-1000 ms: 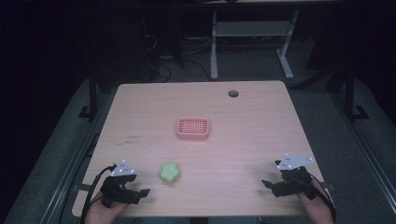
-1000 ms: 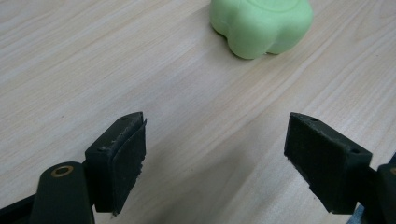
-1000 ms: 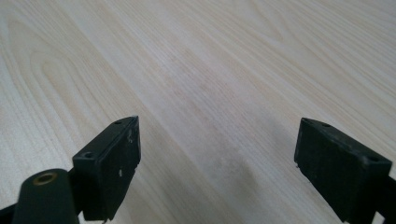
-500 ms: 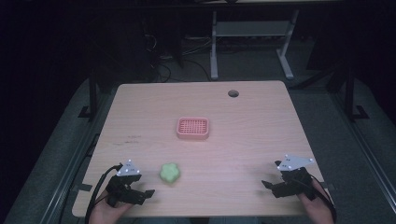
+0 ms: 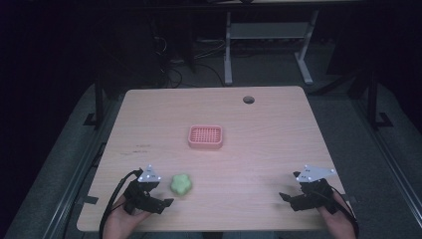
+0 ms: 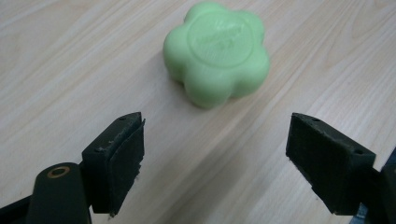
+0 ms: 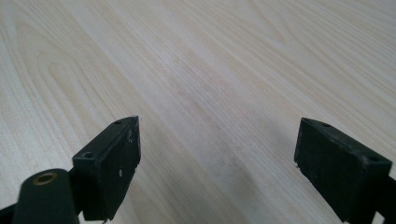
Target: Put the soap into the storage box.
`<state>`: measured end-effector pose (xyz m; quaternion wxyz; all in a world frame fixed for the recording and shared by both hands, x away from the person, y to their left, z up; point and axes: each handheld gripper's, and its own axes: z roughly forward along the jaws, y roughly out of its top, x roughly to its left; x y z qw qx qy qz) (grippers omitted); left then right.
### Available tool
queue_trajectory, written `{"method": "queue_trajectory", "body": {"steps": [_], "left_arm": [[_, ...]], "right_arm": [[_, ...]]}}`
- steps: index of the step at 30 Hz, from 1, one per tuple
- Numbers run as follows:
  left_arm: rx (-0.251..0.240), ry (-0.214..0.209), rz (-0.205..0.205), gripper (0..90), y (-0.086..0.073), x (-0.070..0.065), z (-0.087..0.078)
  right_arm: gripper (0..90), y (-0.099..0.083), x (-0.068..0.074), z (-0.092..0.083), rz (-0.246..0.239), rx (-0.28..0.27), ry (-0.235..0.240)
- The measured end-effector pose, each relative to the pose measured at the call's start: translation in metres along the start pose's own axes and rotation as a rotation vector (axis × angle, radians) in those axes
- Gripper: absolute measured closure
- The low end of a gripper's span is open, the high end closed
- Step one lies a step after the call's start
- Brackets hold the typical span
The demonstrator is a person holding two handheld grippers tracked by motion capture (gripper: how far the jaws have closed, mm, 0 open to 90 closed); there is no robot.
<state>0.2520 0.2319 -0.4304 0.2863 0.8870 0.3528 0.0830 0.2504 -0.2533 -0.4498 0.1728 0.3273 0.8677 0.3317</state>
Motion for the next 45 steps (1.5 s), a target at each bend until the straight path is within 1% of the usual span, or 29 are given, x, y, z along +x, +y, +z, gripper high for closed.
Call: {"method": "queue_trajectory", "body": {"steps": [1, 3, 4, 6, 12, 13, 15, 18, 19, 23, 29, 31, 32, 33, 34, 37, 40, 44, 45], "left_arm": [[-0.001, -0.003, 0.007, 19.0, 0.003, -0.001, 0.001], [-0.001, -0.004, 0.006, 19.0, 0.006, -0.002, 0.001], [0.007, -0.005, 0.015, 19.0, 0.01, -0.002, 0.002], [0.011, 0.002, 0.025, 19.0, 0.014, -0.003, 0.003], [0.013, -0.003, 0.023, 18.9, 0.021, -0.003, 0.007], [0.024, -0.003, 0.028, 18.9, 0.024, -0.003, 0.008], [0.029, -0.005, 0.033, 18.9, 0.026, -0.003, 0.01], [0.033, -0.004, 0.033, 18.9, 0.029, -0.002, 0.013], [0.039, -0.008, 0.025, 18.9, 0.032, -0.002, 0.014], [0.04, -0.011, 0.026, 19.0, 0.038, -0.002, 0.019], [0.068, -0.01, 0.035, 19.1, 0.046, -0.002, 0.027], [0.071, -0.01, 0.03, 19.2, 0.047, -0.003, 0.028], [0.082, -0.006, 0.039, 19.3, 0.048, -0.002, 0.029], [0.089, 0.0, 0.035, 19.3, 0.049, -0.002, 0.032], [0.089, 0.0, 0.035, 19.3, 0.049, -0.002, 0.032], [0.116, -0.006, 0.028, 19.3, 0.05, 0.0, 0.036], [0.124, -0.009, 0.025, 19.5, 0.049, 0.0, 0.04], [0.132, -0.009, 0.016, 19.6, 0.051, -0.001, 0.043], [0.137, -0.007, 0.022, 20.0, 0.053, -0.001, 0.044]], "right_arm": [[14.0, 0.0, 0.0, 0.0, -0.001, 0.001, -0.001], [14.0, 0.0, 0.0, 0.0, -0.001, 0.002, 0.0], [14.0, 0.0, 0.0, 0.0, -0.004, 0.003, 0.0], [14.0, 0.0, 0.0, 0.0, -0.001, 0.001, 0.001], [14.0, 0.0, 0.0, -0.001, 0.002, 0.0, 0.002], [14.0, 0.0, 0.0, -0.001, 0.003, -0.001, 0.003], [14.0, 0.0, 0.0, 0.0, 0.005, 0.0, 0.003], [14.0, 0.0, 0.0, 0.0, 0.0, -0.001, 0.003], [13.9, 0.0, 0.0, -0.001, 0.002, -0.002, 0.003], [14.0, 0.0, 0.0, -0.001, 0.001, -0.003, 0.003], [14.0, 0.0, 0.0, -0.001, 0.0, 0.0, 0.003], [14.0, -0.001, 0.0, -0.001, 0.005, 0.001, 0.003], [14.0, -0.001, 0.001, -0.001, 0.01, -0.001, 0.003], [14.0, -0.001, 0.001, -0.001, 0.011, 0.0, 0.005], [14.0, -0.001, 0.001, -0.001, 0.011, 0.0, 0.005], [14.0, -0.001, 0.001, -0.001, 0.011, 0.0, 0.006], [14.0, -0.001, 0.001, -0.001, 0.014, -0.001, 0.007], [14.0, 0.0, 0.001, 0.0, -0.001, -0.002, 0.006], [14.0, 0.0, 0.001, 0.0, -0.001, -0.002, 0.006]]}}
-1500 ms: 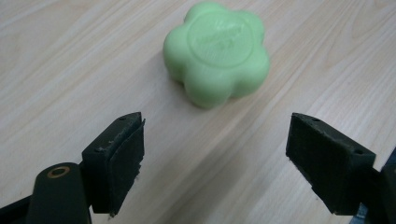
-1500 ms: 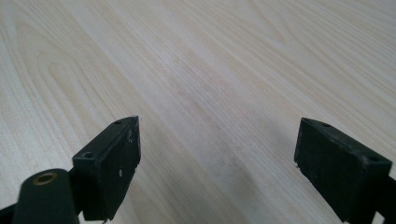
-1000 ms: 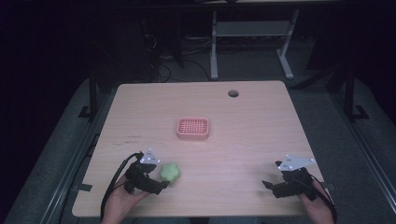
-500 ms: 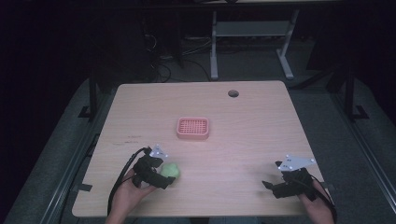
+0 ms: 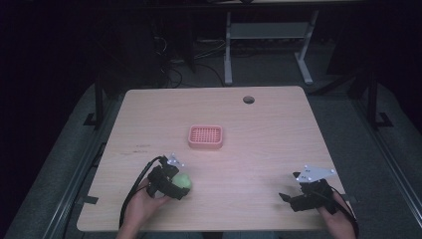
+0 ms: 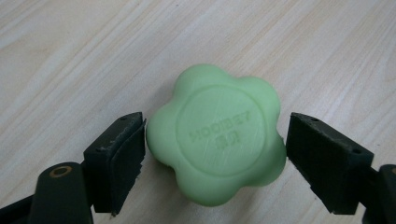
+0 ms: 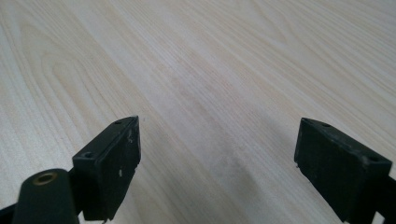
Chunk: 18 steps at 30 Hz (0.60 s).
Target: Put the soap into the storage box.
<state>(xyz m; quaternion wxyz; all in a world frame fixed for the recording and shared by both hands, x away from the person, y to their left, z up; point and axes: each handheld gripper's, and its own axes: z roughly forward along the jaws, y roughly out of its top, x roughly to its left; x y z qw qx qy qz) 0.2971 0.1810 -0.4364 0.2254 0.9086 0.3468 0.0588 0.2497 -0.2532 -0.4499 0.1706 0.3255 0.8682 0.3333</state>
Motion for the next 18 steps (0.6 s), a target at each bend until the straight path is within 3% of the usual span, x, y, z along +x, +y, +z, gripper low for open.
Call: {"method": "queue_trajectory", "body": {"steps": [18], "left_arm": [[0.055, 0.041, 0.012, 25.6, 0.011, -0.003, 0.011]], "right_arm": [[14.0, 0.0, 0.0, -0.001, 0.014, -0.001, 0.002]]}}
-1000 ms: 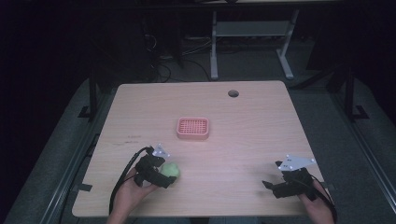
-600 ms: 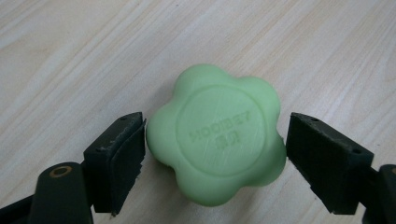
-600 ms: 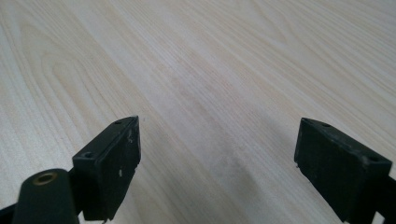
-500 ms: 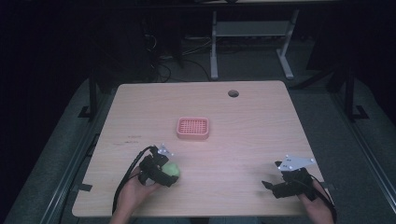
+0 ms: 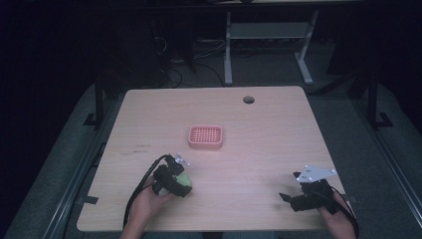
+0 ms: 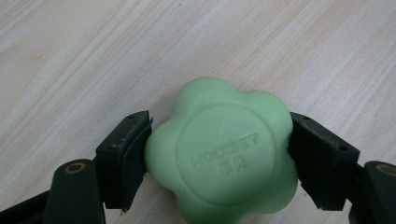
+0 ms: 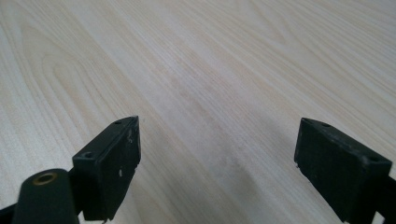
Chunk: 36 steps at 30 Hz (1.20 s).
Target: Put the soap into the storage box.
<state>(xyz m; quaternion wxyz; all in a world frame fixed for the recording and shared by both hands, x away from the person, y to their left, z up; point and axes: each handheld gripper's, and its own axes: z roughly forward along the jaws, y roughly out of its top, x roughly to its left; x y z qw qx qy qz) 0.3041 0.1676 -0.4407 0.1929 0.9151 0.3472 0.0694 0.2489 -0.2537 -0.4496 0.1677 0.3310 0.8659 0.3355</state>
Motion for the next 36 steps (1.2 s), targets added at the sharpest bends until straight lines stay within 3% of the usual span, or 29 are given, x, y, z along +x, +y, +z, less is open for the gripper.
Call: {"method": "queue_trajectory", "body": {"steps": [15, 21, 29, 36], "left_arm": [[0.011, 0.021, 0.013, 26.5, 0.001, -0.003, 0.003], [0.019, 0.01, 0.007, 26.7, 0.0, -0.001, 0.002], [-0.017, 0.023, 0.003, 26.8, -0.006, 0.003, -0.018], [-0.033, 0.015, 0.0, 26.8, -0.006, 0.005, -0.021]], "right_arm": [[14.0, 0.0, 0.0, 0.001, 0.014, -0.004, 0.005], [14.0, 0.0, 0.0, 0.001, 0.027, -0.006, 0.012], [14.0, 0.0, -0.001, 0.001, 0.021, -0.009, 0.012], [14.0, 0.0, -0.002, 0.002, 0.025, -0.009, 0.01]]}}
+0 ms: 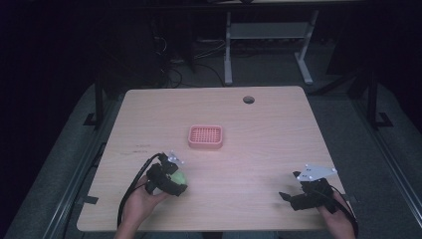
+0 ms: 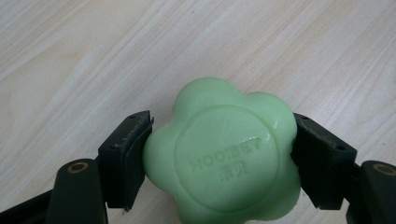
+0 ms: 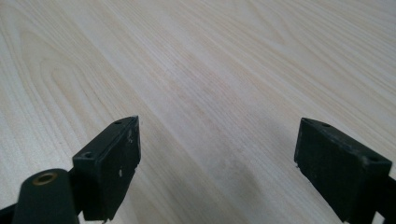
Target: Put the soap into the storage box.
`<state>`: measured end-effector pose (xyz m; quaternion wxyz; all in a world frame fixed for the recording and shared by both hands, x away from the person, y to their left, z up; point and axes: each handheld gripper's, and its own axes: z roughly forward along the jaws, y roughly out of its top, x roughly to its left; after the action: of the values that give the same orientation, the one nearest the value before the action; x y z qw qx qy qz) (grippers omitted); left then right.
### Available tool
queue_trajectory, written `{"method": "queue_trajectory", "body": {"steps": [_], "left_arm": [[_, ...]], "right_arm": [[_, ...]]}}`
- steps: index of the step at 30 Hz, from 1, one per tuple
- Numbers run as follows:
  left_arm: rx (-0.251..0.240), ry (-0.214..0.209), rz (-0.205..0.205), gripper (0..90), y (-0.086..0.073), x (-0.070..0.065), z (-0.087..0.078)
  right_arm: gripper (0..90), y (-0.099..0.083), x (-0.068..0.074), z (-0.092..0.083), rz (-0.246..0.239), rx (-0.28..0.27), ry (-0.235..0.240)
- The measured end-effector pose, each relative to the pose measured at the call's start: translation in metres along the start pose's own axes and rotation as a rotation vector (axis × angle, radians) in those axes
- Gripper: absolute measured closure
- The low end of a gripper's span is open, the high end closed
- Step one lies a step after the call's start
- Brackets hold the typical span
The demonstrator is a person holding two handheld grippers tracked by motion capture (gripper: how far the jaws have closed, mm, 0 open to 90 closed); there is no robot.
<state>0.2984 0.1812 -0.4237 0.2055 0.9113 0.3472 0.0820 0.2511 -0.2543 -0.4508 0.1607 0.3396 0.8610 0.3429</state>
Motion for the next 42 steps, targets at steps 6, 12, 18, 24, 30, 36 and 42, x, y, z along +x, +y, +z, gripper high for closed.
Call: {"method": "queue_trajectory", "body": {"steps": [6, 12, 18, 24, 30, 36, 42], "left_arm": [[-0.011, -0.005, 0.009, 26.8, 0.008, -0.001, -0.005], [-0.017, -0.002, 0.028, 26.8, 0.017, 0.002, -0.012], [-0.001, -0.01, 0.036, 26.8, 0.021, 0.003, -0.011], [0.016, -0.005, 0.05, 26.9, 0.024, 0.007, -0.009], [0.008, -0.01, 0.028, 26.9, 0.028, 0.012, -0.01], [0.007, -0.015, 0.032, 26.9, 0.035, 0.013, -0.009], [0.014, -0.019, 0.044, 26.9, 0.045, 0.014, -0.009]], "right_arm": [[14.0, 0.0, 0.0, 0.0, -0.001, -0.003, 0.0], [14.0, 0.0, 0.0, 0.0, -0.002, -0.003, 0.002], [14.0, 0.0, 0.0, 0.0, -0.001, -0.004, 0.0], [14.0, 0.0, 0.001, 0.0, 0.0, -0.003, 0.002], [14.0, 0.0, 0.0, 0.0, 0.0, -0.004, 0.002], [14.0, 0.0, -0.001, 0.001, 0.012, 0.001, 0.002], [14.0, 0.001, 0.0, -0.001, 0.01, -0.006, 0.0]]}}
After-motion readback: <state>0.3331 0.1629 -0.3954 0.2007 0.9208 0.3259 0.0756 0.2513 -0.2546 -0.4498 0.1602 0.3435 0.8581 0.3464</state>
